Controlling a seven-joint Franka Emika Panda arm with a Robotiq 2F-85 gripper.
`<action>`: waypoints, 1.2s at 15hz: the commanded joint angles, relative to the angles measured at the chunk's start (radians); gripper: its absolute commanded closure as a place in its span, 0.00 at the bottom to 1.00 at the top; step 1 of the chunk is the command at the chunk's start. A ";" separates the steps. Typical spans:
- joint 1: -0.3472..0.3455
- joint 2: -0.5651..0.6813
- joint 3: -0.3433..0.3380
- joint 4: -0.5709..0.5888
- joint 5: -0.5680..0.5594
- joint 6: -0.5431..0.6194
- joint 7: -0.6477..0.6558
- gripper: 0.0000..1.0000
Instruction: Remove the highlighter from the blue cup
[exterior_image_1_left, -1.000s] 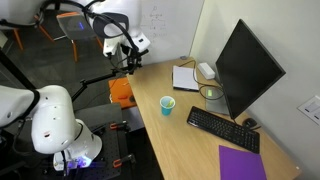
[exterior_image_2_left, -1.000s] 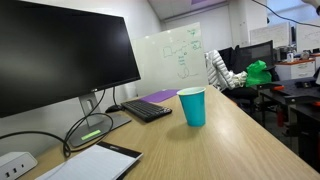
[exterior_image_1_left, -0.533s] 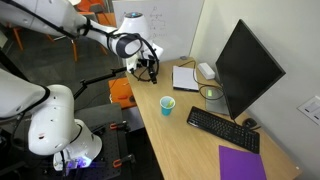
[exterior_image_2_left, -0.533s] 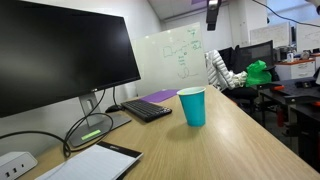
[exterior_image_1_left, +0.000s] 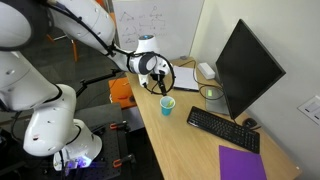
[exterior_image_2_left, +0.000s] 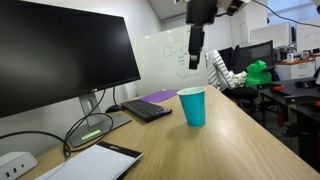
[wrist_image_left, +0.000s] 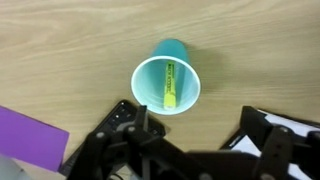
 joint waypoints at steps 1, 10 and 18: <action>-0.025 0.083 -0.003 0.046 -0.107 0.006 0.089 0.00; -0.021 0.232 -0.055 0.113 -0.174 0.008 0.150 0.37; -0.016 0.306 -0.084 0.155 -0.214 0.009 0.146 0.45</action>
